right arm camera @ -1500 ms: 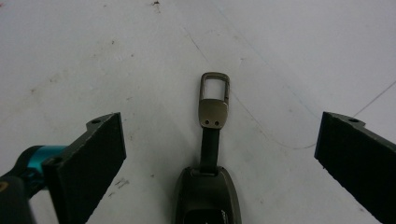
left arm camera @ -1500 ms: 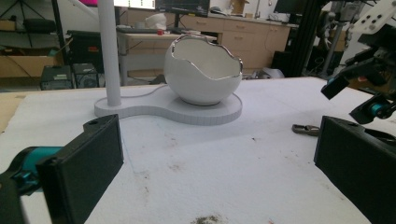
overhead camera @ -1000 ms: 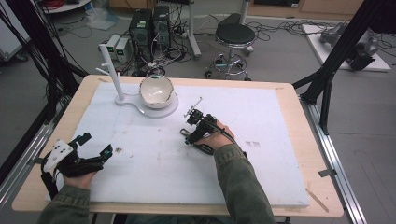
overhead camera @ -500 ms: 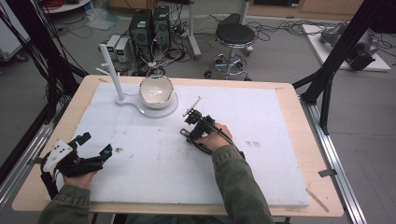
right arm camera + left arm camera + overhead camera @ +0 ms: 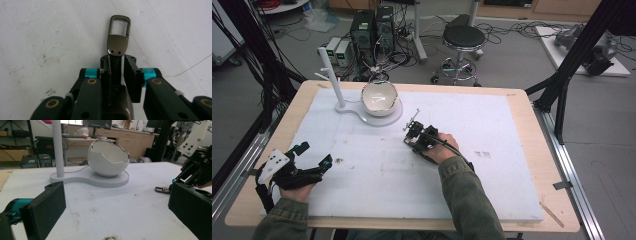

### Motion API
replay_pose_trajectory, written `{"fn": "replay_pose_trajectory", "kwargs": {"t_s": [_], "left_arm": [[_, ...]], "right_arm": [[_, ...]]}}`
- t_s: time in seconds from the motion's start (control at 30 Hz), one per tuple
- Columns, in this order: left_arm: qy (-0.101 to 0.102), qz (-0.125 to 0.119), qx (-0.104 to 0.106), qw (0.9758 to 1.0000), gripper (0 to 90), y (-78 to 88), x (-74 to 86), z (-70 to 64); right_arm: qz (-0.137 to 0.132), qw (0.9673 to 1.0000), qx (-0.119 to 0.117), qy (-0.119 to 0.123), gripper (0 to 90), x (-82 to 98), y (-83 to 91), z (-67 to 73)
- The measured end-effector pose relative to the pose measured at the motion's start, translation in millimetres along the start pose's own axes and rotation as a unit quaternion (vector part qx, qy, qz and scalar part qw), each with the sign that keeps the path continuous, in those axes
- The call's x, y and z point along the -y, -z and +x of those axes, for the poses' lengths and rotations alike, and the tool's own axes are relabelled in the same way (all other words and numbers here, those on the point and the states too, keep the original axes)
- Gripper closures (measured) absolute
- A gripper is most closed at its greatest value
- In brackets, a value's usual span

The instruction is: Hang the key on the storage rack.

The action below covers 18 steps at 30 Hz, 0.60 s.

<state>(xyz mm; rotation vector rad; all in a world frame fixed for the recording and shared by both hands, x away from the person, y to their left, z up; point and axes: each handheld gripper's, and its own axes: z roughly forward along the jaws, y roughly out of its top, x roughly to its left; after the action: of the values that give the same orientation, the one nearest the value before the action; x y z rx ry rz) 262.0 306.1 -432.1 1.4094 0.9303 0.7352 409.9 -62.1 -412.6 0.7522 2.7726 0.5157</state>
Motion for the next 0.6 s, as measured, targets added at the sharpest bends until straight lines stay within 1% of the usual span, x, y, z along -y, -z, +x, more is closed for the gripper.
{"fn": "replay_pose_trajectory", "kwargs": {"t_s": [0.03,0.17,0.2,0.3,0.4,0.47,0.53,0.57,0.6], "left_arm": [[-0.001,0.001,0.0,1.0,1.8,0.0,0.0,-0.1],[-0.001,0.0,0.0,1.0,1.8,0.0,0.0,-0.2],[-0.001,0.0,0.0,1.0,1.8,-0.1,0.1,0.0],[-0.001,0.0,-0.001,1.0,1.8,0.0,0.0,0.3],[0.001,0.0,0.0,1.0,1.8,0.0,0.0,0.3],[0.001,0.0,0.0,1.0,1.8,0.3,-0.1,0.5],[0.001,0.0,0.0,1.0,1.8,0.1,0.1,0.6],[0.001,0.001,0.0,1.0,1.8,0.1,0.1,0.7],[0.001,0.001,0.0,1.0,1.8,-0.1,0.2,0.7]], "right_arm": [[-0.004,1.0,0.002,0.003,83.0,0.3,0.4,1.2],[-0.007,1.0,-0.002,0.0,84.7,0.5,0.1,0.3],[-0.011,0.9999,-0.011,-0.004,85.6,1.3,0.7,-2.4],[-0.018,0.9995,-0.021,-0.016,86.4,2.0,1.9,-5.8],[-0.024,0.9991,-0.027,-0.021,86.6,2.6,2.9,-8.4],[-0.033,0.9982,-0.041,-0.03,86.7,3.8,4.8,-11.6],[-0.037,0.9979,-0.045,-0.027,86.8,4.0,6.5,-11.4],[-0.041,0.9976,-0.053,-0.02,86.8,3.9,9.2,-10.2],[-0.046,0.9974,-0.052,-0.014,86.8,3.7,11.9,-8.1]]}}
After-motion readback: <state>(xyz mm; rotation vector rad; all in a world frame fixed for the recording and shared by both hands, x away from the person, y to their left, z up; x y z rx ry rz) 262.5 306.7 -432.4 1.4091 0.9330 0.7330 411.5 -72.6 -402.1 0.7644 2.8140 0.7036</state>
